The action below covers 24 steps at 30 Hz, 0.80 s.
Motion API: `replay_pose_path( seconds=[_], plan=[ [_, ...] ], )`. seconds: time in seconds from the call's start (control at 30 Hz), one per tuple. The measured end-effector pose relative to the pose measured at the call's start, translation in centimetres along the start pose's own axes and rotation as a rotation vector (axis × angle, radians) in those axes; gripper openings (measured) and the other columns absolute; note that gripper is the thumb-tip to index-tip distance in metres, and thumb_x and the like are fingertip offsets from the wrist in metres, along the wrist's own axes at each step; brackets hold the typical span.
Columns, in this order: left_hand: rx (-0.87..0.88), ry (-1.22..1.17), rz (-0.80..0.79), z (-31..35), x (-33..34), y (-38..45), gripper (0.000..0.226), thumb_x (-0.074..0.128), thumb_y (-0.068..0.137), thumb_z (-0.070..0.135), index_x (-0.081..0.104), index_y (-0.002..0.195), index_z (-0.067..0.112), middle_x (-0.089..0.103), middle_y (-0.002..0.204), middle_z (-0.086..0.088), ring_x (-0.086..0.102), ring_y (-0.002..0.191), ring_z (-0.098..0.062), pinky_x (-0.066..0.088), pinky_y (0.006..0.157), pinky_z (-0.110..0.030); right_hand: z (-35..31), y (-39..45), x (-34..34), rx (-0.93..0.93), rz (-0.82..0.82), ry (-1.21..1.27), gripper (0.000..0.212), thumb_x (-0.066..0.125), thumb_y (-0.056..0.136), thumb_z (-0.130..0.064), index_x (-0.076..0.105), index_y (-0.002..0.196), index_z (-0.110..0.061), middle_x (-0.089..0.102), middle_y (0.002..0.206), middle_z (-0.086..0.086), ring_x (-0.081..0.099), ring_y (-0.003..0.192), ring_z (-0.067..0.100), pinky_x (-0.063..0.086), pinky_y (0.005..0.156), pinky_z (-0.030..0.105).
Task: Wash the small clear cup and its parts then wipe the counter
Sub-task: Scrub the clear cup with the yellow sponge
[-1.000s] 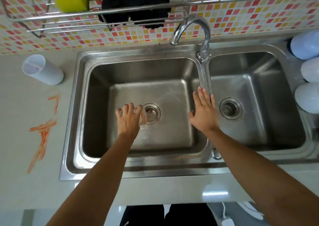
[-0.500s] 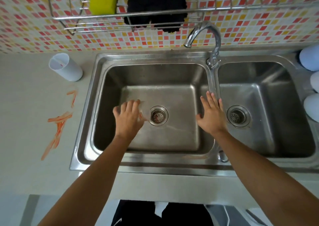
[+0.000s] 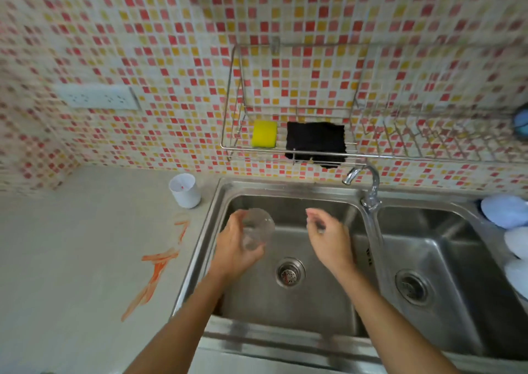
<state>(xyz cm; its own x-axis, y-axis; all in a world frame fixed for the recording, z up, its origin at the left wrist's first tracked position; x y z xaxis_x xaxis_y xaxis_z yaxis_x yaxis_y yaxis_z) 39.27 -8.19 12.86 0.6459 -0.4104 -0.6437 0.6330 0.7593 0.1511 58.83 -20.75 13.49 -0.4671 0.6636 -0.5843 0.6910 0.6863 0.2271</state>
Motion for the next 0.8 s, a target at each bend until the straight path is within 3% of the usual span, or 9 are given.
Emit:
replay_pose_path(
  seconds=[0.07,0.13,0.3,0.4,0.5,0.67,0.8],
  plan=[
    [0.04,-0.041,0.049,1.2,-2.1,0.9,0.077,0.077,0.07,0.033,0.033,0.133,0.025,0.048,0.126,0.012,0.05,0.115,0.001,0.042,0.097,-0.017,-4.9,1.3,-0.6,-0.107,0.041,0.066,0.024,0.06,0.092,-0.017,0.07,0.113,-0.018,0.073,0.103,-0.006,0.066,0.093,0.007,0.055,0.085,0.029],
    [0.078,-0.097,0.077,2.2,-3.9,1.8,0.078,0.078,0.07,0.025,0.032,0.133,0.029,0.045,0.127,0.015,0.043,0.117,0.011,0.032,0.097,-0.006,-9.5,2.3,-1.0,-0.207,0.061,0.104,0.023,0.059,0.093,-0.017,0.07,0.113,-0.016,0.072,0.102,-0.006,0.065,0.089,0.005,0.054,0.082,0.025],
    [0.065,-0.159,0.122,2.8,-6.9,3.7,0.079,0.078,0.07,0.033,0.029,0.132,0.032,0.043,0.13,0.011,0.042,0.119,0.0,0.036,0.101,-0.02,-16.5,6.7,-0.5,-0.36,0.106,0.03,0.026,0.058,0.094,-0.017,0.067,0.117,-0.011,0.071,0.109,0.001,0.065,0.096,0.012,0.052,0.085,0.025],
    [0.059,-0.176,0.155,2.5,-7.8,4.6,0.086,0.079,0.067,0.047,0.03,0.135,0.026,0.043,0.133,0.006,0.042,0.123,-0.006,0.037,0.107,-0.029,-17.4,10.5,1.1,-0.292,0.063,-0.04,0.033,0.056,0.094,-0.019,0.062,0.126,-0.012,0.064,0.125,0.006,0.058,0.117,0.022,0.049,0.098,0.039],
    [0.059,-0.176,0.152,2.6,-8.1,5.0,0.104,0.082,0.056,0.064,0.03,0.137,0.024,0.041,0.134,0.01,0.04,0.122,-0.003,0.034,0.102,-0.02,-17.2,13.9,3.3,-0.215,-0.047,-0.192,0.043,0.055,0.095,-0.023,0.053,0.137,-0.016,0.051,0.139,0.01,0.046,0.128,0.029,0.041,0.106,0.04],
    [0.064,-0.183,0.112,1.2,-7.4,5.3,0.102,0.085,0.053,0.059,0.033,0.131,0.022,0.048,0.125,0.005,0.049,0.116,-0.01,0.042,0.099,-0.024,-15.1,16.7,6.9,-0.009,-0.262,-0.466,0.051,0.047,0.094,-0.053,0.048,0.14,-0.03,0.034,0.148,0.012,0.036,0.131,0.037,0.043,0.098,0.048],
    [0.082,-0.084,0.146,-0.1,-7.3,5.5,0.083,0.084,0.059,0.049,0.034,0.122,0.027,0.049,0.118,0.015,0.049,0.113,-0.006,0.041,0.1,-0.033,-14.9,18.7,8.0,0.043,-0.221,-0.487,0.056,0.05,0.089,-0.061,0.052,0.129,-0.021,0.047,0.137,0.014,0.046,0.122,0.036,0.049,0.09,0.046]
  ],
)
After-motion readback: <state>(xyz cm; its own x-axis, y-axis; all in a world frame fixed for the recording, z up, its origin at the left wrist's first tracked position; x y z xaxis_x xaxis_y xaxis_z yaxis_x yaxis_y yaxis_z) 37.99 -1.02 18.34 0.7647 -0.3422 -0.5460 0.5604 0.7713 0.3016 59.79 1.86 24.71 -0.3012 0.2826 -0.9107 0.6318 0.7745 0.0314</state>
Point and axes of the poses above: each hand's wrist, its own y-axis towards the middle knuckle, its own x-axis out of the palm, z = x × y, the point moved 9 cm from there along y, towards the middle knuckle
